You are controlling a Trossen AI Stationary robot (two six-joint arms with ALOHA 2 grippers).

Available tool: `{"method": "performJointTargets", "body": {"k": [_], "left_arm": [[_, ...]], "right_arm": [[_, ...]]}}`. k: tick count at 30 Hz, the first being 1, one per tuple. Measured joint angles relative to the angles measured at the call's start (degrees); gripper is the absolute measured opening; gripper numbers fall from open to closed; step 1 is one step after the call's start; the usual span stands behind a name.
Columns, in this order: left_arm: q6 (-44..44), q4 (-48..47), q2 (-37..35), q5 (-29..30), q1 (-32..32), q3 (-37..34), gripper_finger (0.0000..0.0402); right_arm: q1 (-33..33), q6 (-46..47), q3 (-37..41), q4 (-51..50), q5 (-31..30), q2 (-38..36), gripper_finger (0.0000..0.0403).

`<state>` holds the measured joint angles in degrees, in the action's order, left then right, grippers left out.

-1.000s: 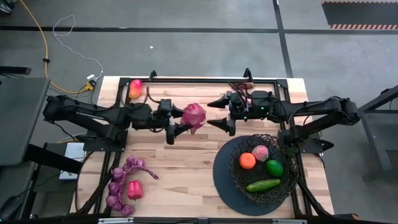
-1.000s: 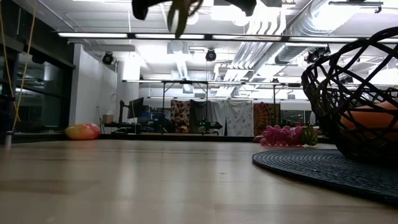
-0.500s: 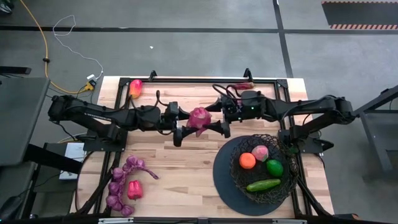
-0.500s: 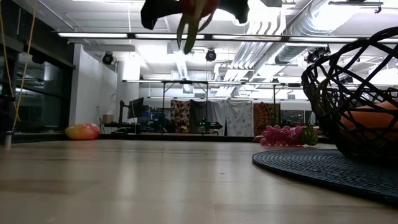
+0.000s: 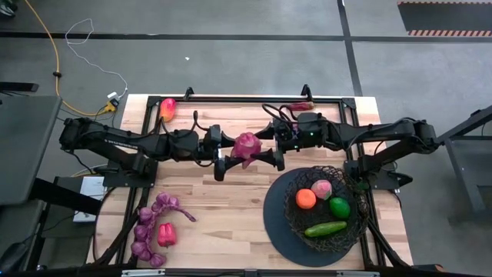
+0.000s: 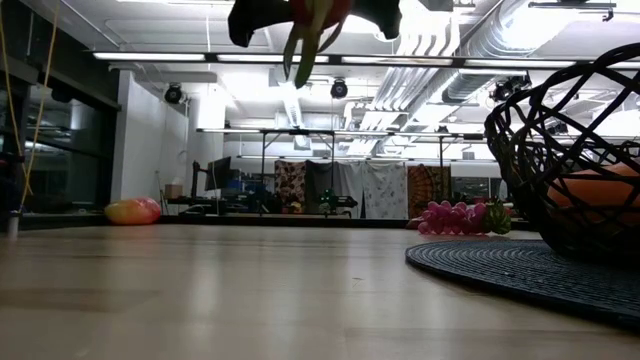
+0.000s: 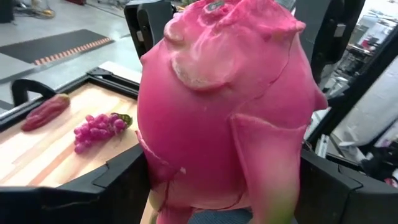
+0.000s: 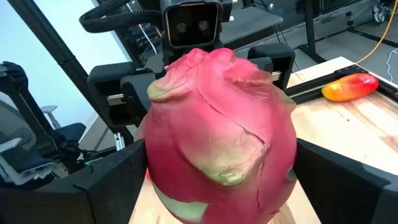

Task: Build produce basket
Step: Put the pink dragonfruit into the basket

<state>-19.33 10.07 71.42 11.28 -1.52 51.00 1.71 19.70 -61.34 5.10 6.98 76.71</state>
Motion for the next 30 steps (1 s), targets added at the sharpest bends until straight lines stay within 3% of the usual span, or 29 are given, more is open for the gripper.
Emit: {"method": "performJointTargets", "body": {"k": [9, 16, 21, 25, 30], "left_arm": [[-1.6, -2.3, -0.1, -6.7, -2.5, 0.3, 0.0343], [-0.9, -20.9, -4.6, -14.5, -7.1, 6.1, 0.0376], [2.5, -28.5, -11.7, -12.8, -9.5, 8.3, 0.0378], [4.4, -23.6, -18.6, -8.3, -9.7, 6.3, 0.0378], [4.5, -14.1, -25.3, -4.2, -8.5, -1.2, 0.0378]], "right_arm": [[0.0, 1.4, 0.1, -0.3, -0.3, 0.1, 0.0308], [2.6, -2.8, 0.1, -9.2, -0.9, -4.9, 0.0298], [4.7, -5.2, 0.2, -17.6, -4.3, -11.1, 0.0298], [5.4, -5.2, 0.2, -23.2, -5.7, -15.0, 0.0297], [5.4, -4.7, 0.2, -24.6, -5.5, -17.2, 0.0297]]}}
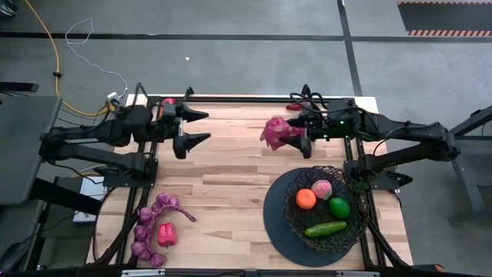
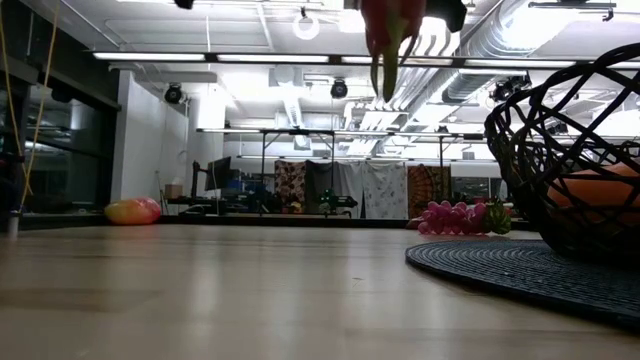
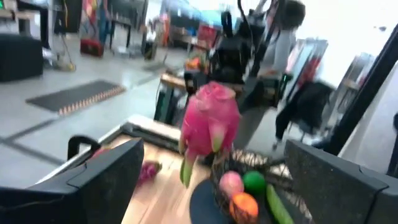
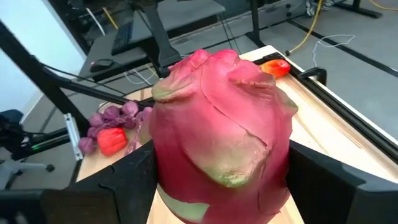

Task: Build produce basket
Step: Put the pink dragonfruit into the basket

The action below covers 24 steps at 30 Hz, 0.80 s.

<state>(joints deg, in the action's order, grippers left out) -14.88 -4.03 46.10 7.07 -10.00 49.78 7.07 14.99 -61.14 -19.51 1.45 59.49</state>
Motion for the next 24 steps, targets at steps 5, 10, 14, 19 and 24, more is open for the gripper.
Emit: {"method": "performJointTargets", "body": {"k": [5, 10, 14, 19, 24], "left_arm": [[-3.3, 5.6, -3.6, 3.2, 1.2, -7.1, 0.0378], [-2.7, 6.5, -4.1, 4.2, 1.6, -7.7, 0.0378], [-1.0, 6.8, -3.9, 4.3, 1.6, -7.7, 0.0378], [-1.0, 5.7, -3.3, 4.3, 1.6, -7.7, 0.0378], [-1.0, 5.5, -3.2, 4.1, 1.6, -7.7, 0.0378]], "right_arm": [[0.0, -0.2, 0.0, 0.3, 0.0, 0.4, 0.0297], [0.0, -0.1, 0.0, 1.1, 0.1, 0.6, 0.0297], [0.0, 2.7, 0.0, 1.0, 1.7, 0.5, 0.0297], [-0.1, 7.1, -0.6, 0.0, 5.2, 0.5, 0.0297], [-2.0, 7.5, -6.3, -7.7, 5.3, 0.5, 0.0297]]}}
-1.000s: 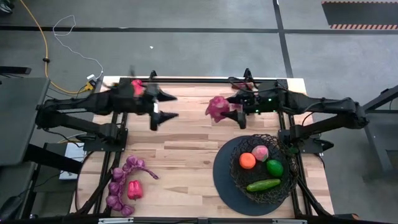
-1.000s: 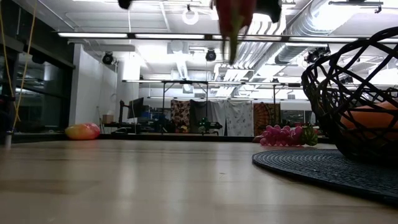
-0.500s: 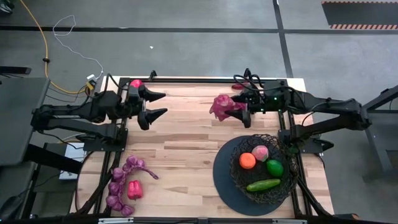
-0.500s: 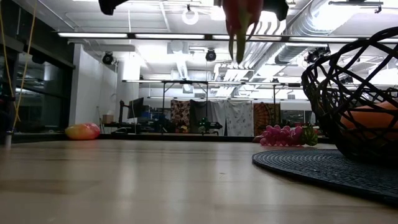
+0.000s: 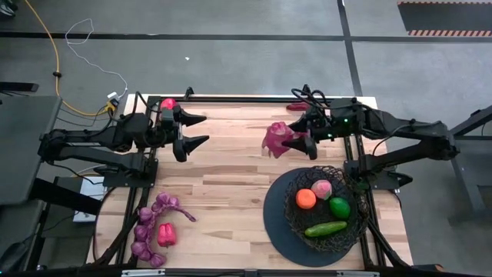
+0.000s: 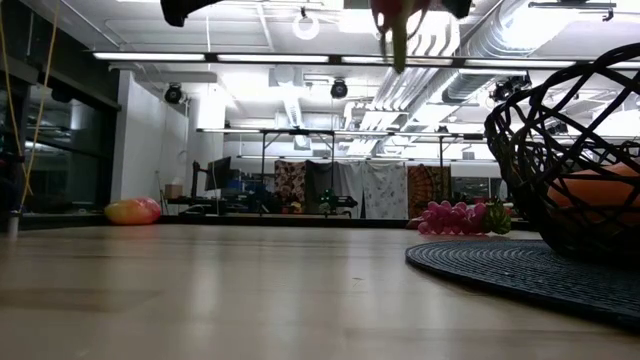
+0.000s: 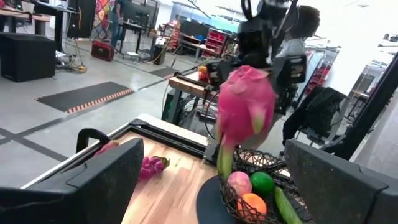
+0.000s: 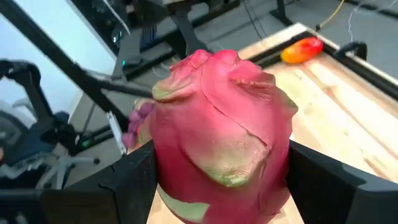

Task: Build produce basket
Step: Put the pink dragonfruit into the basket

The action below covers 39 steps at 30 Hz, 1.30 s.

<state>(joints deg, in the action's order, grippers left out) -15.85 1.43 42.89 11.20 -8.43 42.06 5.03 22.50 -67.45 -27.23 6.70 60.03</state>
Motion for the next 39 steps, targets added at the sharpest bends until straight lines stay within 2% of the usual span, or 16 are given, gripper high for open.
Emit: {"method": "performJointTargets", "body": {"k": [6, 9, 14, 17, 22, 27, 39], "left_arm": [[0.0, 0.0, 0.0, 0.0, 0.0, 0.0, 0.0378], [0.0, -0.1, 0.0, 0.1, 0.0, 0.0, 0.0378], [0.0, -0.1, 0.0, 0.1, 0.0, 0.0, 0.0378], [0.0, -0.1, 0.0, 0.1, 0.0, 0.0, 0.0378], [0.0, -0.1, 0.0, 0.1, 0.0, 0.0, 0.0378], [0.0, -0.1, 0.0, 0.1, 0.0, 0.0, 0.0378], [0.0, -0.1, 0.0, 0.1, 0.0, 0.0, 0.0378]], "right_arm": [[-5.2, 5.6, -7.1, -15.8, -3.1, -0.1, 0.0297], [-9.8, 13.1, -7.5, -22.3, -0.9, 0.0, 0.0297], [-19.2, 26.9, -4.0, -29.6, 3.3, 0.1, 0.0297], [-24.8, 34.6, -1.1, -30.3, 4.3, 0.0, 0.0297], [-31.2, 42.3, 3.1, -30.5, 4.4, 0.8, 0.0297], [-33.8, 42.8, 4.6, -32.8, 3.9, 5.4, 0.0297], [-33.7, 32.8, 4.5, -33.8, 4.3, 19.4, 0.0297]]}}
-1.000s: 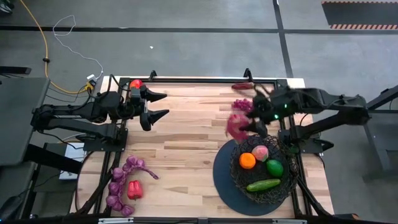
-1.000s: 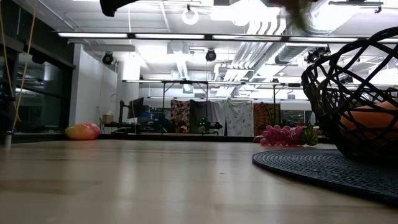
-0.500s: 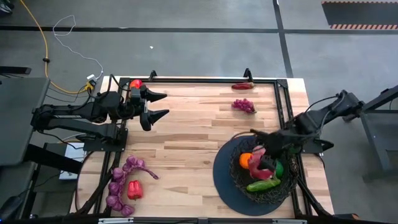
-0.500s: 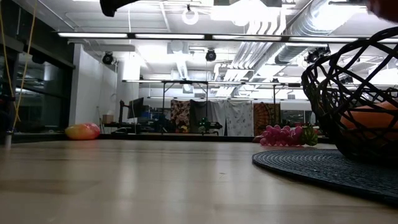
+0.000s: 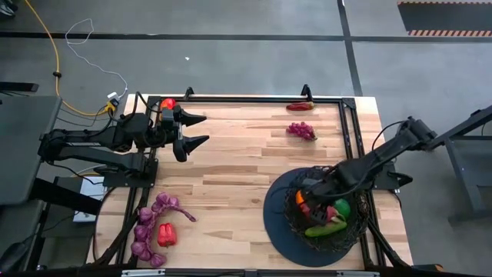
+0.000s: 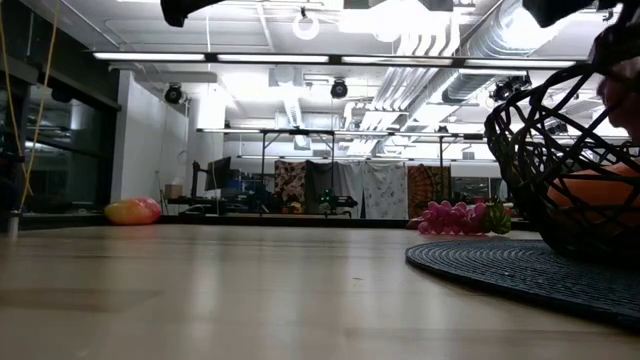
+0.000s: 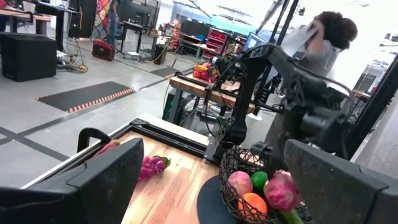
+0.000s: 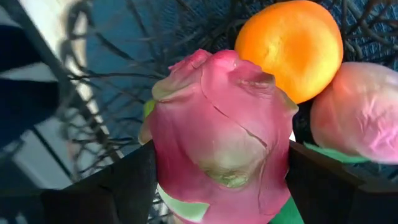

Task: Build produce basket
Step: Put the pink dragonfruit into the basket

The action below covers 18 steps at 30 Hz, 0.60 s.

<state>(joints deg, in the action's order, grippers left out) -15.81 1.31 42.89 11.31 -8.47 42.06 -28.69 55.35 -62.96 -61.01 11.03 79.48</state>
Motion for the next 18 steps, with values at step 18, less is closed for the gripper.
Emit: {"method": "performJointTargets", "body": {"k": [18], "left_arm": [[0.0, 0.0, 0.0, 0.0, 0.0, 0.0, 0.0378]], "right_arm": [[0.0, -6.3, -0.1, -0.8, 0.3, 7.2, 0.0297]]}}
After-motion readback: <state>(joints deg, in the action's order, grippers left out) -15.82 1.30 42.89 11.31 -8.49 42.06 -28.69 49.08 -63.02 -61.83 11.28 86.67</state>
